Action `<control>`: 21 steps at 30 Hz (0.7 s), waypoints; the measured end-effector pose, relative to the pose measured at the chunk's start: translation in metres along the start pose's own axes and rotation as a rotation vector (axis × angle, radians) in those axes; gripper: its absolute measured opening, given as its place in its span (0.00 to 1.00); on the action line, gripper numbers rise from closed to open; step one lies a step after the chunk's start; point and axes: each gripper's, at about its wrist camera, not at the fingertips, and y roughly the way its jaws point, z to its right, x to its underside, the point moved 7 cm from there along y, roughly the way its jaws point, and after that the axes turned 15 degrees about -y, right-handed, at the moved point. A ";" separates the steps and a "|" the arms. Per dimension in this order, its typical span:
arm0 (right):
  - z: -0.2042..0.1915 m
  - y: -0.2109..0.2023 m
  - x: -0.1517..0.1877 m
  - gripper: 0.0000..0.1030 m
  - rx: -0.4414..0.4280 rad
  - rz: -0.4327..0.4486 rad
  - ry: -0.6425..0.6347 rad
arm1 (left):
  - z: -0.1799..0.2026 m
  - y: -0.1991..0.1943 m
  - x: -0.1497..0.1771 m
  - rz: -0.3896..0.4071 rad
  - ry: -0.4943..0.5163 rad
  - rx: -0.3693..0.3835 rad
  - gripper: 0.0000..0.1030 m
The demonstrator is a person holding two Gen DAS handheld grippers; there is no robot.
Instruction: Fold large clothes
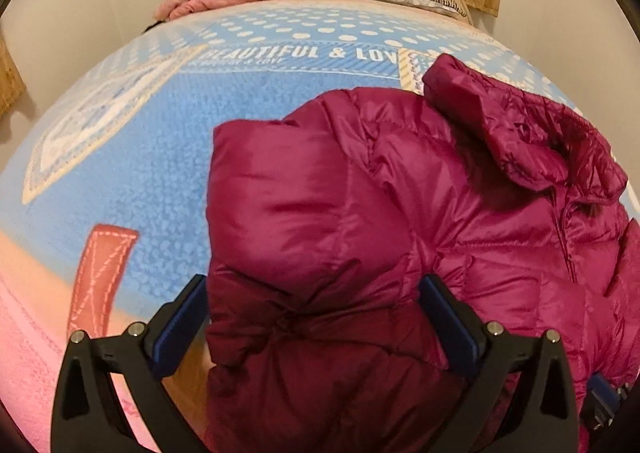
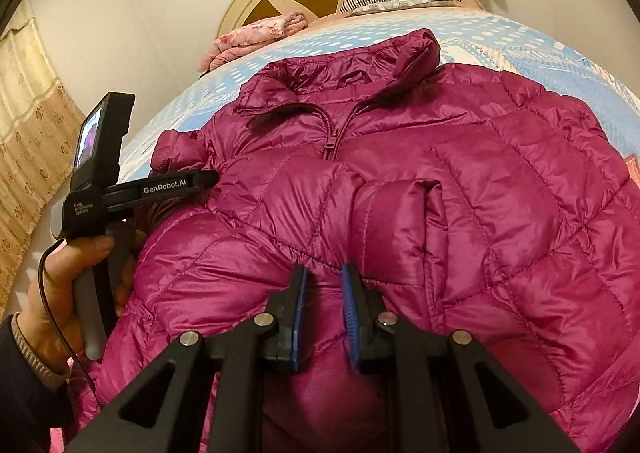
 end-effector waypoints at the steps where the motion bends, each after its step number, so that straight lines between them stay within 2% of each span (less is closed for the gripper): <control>1: 0.000 0.000 0.000 0.17 0.003 0.000 -0.002 | 0.000 -0.002 0.000 -0.002 -0.001 0.003 1.00; 4: -0.001 0.000 0.001 0.17 0.006 0.000 -0.005 | 0.004 -0.006 0.002 0.009 0.006 -0.012 1.00; 6: 0.000 0.000 0.000 0.17 -0.002 0.007 0.003 | 0.002 -0.021 0.001 0.050 -0.006 -0.045 1.00; 8: 0.001 -0.001 0.001 0.17 -0.010 0.013 0.011 | 0.011 -0.047 0.001 0.111 -0.006 0.003 1.00; 12: 0.000 0.000 0.000 0.17 -0.005 0.016 0.006 | 0.057 -0.092 0.009 0.210 0.140 0.061 1.00; 14: 0.000 0.000 0.000 0.17 -0.006 0.018 0.007 | 0.074 -0.096 0.014 0.214 0.194 0.074 1.00; 16: 0.000 -0.001 0.000 0.18 -0.009 0.020 0.010 | 0.082 -0.088 0.017 0.225 0.226 0.036 1.00; 21: 0.001 -0.002 0.001 0.18 -0.016 0.026 0.017 | 0.061 -0.041 0.026 0.111 0.200 -0.020 1.00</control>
